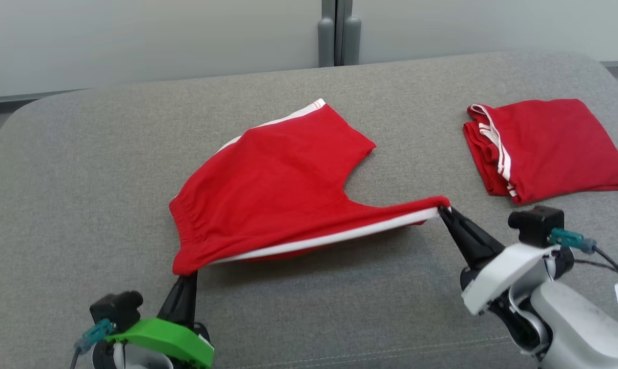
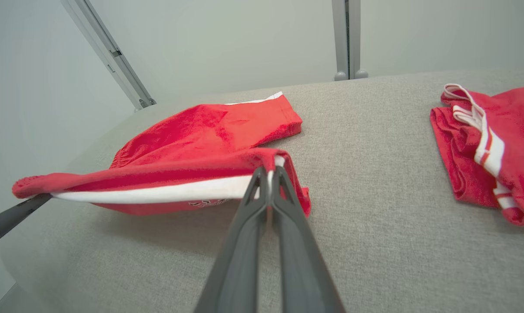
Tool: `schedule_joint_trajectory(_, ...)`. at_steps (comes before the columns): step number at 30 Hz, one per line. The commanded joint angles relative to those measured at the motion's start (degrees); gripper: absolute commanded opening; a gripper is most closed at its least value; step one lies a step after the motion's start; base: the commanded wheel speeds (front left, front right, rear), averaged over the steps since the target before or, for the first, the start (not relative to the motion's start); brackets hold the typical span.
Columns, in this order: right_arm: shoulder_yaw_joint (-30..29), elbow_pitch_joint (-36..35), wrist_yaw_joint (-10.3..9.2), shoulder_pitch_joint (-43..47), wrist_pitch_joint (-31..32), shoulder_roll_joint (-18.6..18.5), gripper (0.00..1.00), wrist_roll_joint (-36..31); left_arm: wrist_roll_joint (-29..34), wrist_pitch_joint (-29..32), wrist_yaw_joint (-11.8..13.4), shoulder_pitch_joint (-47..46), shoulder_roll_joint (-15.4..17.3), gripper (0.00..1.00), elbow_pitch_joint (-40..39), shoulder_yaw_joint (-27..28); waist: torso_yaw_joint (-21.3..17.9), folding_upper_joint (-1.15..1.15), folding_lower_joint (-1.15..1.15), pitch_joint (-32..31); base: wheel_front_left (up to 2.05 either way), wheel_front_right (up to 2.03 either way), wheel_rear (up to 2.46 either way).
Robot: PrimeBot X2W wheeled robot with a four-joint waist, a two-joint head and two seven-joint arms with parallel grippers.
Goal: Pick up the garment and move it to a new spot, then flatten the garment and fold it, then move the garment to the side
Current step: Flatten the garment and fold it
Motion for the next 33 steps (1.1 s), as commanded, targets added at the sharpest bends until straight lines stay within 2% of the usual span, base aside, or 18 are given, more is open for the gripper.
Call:
schedule_joint_trajectory(1,-0.25,-0.08,-0.14,-1.47,0.12,-0.1,0.0,-0.5,0.37,-0.21,-0.07,-1.52,0.4,0.0,-0.2,0.32,0.53,0.0,0.0,0.73,0.0,0.0,0.0)
schedule_joint_trajectory(8,0.83,3.98,-0.13,-14.49,0.8,2.1,0.0,-1.41,0.9,1.84,-0.71,-10.44,1.14,0.0,1.41,0.13,1.43,0.0,0.0,4.6,0.0,0.0,0.0)
schedule_joint_trajectory(15,4.18,15.18,-0.13,-28.56,0.25,5.44,0.0,0.26,-0.51,3.59,-1.57,-20.23,0.3,0.0,7.04,0.7,3.29,0.0,0.0,9.4,0.0,0.0,0.0)
schedule_joint_trajectory(22,9.68,28.53,-0.13,-42.3,-0.75,9.01,0.0,2.02,-1.34,5.33,-2.66,-32.33,-1.62,0.0,17.23,-0.76,6.1,0.0,0.0,14.83,0.0,0.0,0.0)
schedule_joint_trajectory(28,12.44,36.88,-0.12,-49.46,-1.79,10.94,0.0,3.17,-2.41,4.85,-3.1,-38.93,-3.84,0.0,23.57,-2.07,8.4,0.0,0.0,18.58,0.0,0.0,0.0)
schedule_joint_trajectory(33,13.77,41.15,-0.12,-51.72,-2.47,12.23,0.0,4.25,-3.16,3.97,-3.14,-41.76,-5.16,0.0,26.55,-3.53,9.46,0.0,0.0,20.28,0.0,0.0,0.0)
